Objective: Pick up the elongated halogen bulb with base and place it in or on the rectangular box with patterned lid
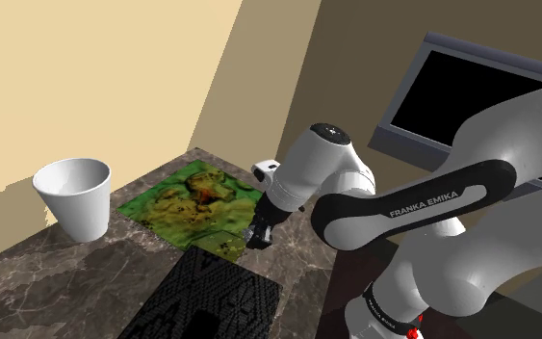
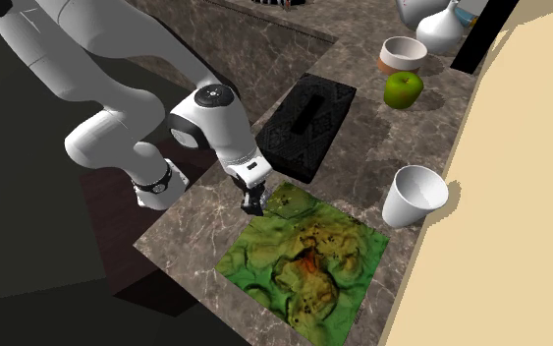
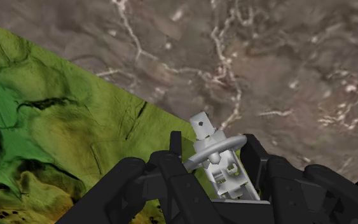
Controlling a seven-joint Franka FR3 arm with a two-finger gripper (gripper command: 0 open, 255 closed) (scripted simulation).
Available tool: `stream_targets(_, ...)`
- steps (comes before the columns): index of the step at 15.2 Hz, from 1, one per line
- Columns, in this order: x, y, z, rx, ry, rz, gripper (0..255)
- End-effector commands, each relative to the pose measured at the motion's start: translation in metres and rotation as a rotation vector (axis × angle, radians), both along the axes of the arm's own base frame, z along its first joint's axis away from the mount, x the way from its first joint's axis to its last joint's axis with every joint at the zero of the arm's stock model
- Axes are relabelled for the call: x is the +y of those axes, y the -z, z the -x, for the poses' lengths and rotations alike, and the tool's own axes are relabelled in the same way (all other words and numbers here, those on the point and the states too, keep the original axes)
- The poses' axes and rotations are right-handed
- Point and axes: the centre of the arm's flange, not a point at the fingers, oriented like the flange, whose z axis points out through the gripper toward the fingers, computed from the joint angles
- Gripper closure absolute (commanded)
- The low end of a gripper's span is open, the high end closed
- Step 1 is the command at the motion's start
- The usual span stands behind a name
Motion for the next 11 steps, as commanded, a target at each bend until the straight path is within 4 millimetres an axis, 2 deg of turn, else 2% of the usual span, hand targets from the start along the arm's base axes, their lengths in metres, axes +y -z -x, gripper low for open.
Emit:
stream_targets(1,0.0,0.0,0.0,0.0,0.0,0.0,255)
stream_targets(7,0.0,0.0,0.0,0.0,0.0,0.0,255)
stream_targets(11,0.0,-0.021,0.0,0.0,0.0,0.0,255)
